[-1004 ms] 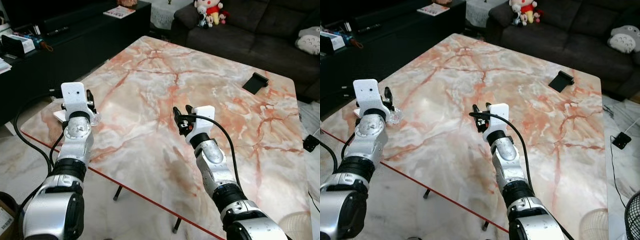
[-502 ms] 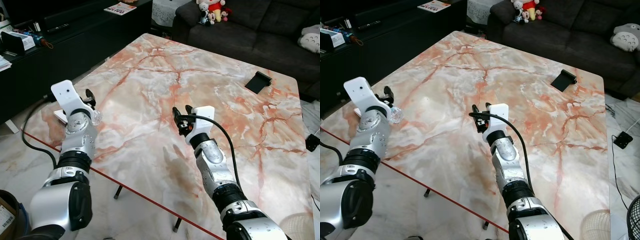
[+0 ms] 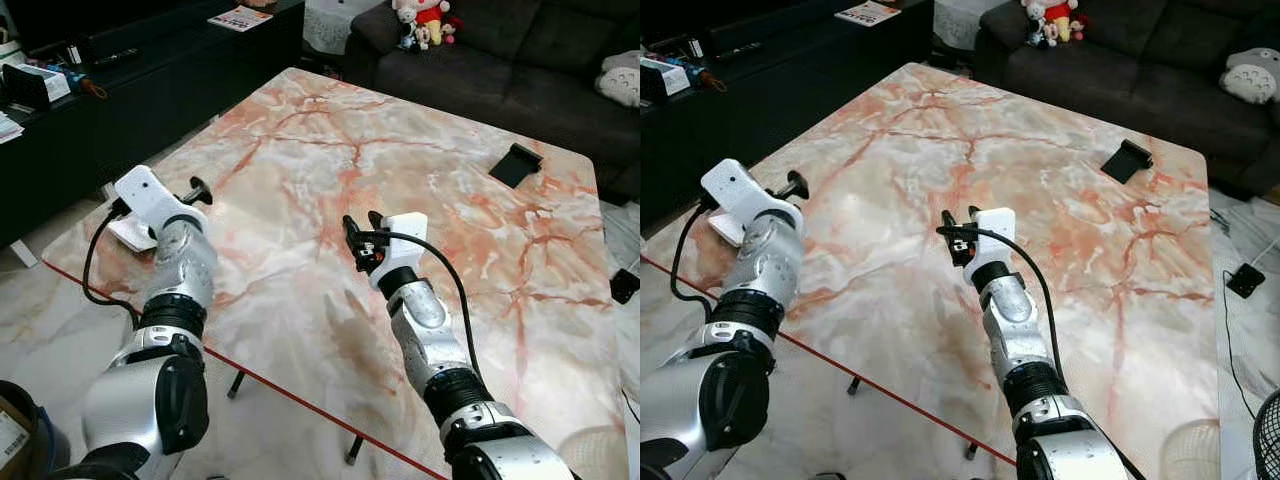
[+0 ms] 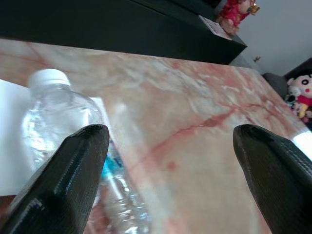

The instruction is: Picking trash to rubbish bin

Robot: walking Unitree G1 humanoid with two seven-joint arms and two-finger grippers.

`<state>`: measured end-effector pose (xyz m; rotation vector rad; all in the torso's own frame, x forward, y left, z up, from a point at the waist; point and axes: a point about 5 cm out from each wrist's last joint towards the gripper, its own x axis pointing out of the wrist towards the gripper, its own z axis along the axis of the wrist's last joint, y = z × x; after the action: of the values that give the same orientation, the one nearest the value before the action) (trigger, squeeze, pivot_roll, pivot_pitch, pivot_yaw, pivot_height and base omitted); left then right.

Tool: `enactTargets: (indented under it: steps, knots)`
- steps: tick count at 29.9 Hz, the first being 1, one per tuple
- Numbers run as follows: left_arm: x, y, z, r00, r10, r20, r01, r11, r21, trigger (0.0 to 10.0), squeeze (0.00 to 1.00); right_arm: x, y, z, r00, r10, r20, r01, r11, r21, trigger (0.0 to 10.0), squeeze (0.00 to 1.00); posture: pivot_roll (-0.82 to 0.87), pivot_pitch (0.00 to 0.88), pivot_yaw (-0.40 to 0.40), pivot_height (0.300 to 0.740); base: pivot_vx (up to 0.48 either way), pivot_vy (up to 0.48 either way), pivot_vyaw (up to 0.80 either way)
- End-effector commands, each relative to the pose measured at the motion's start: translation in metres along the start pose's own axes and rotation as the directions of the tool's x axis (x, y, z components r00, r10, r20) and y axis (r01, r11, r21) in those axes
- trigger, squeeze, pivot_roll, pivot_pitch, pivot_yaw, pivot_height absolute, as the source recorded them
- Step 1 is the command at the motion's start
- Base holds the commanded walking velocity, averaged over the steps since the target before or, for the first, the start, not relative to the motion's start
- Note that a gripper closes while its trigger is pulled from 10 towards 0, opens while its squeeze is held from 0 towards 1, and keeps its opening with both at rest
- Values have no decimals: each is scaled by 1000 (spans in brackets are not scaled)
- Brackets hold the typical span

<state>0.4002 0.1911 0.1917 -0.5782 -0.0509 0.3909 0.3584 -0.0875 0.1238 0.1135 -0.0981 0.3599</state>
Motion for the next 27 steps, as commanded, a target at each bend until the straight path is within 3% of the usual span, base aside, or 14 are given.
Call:
enactTargets:
  steps: [1,7,8,14,27]
  knots:
    - [1,-12,11,1000,-18,17,19,998,-63,10000,0,-1,-3,2,1000,-5,13,5,1000,7,10000,0,99,103,-115,740,0,0,0]
    - [2,-7,19,998,56,40,-52,994,-94,10000,0,-1,-1,1,1000,8,17,-8,1000,17,10000,0,99,105,-112,740,0,0,0]
    - [0,-1,19,990,127,61,-125,991,-47,10000,0,-1,0,1,1000,13,17,-13,1000,18,10000,0,99,105,-112,740,0,0,0]
    - [-2,10,16,970,232,77,-237,970,60,10000,0,-2,1,0,1000,21,14,-22,1000,19,10000,0,100,106,-113,740,0,0,0]
    - [-2,20,-1,955,297,1,-295,948,120,10000,0,-3,2,-2,999,32,11,-32,999,23,10000,0,100,108,-111,740,0,0,0]
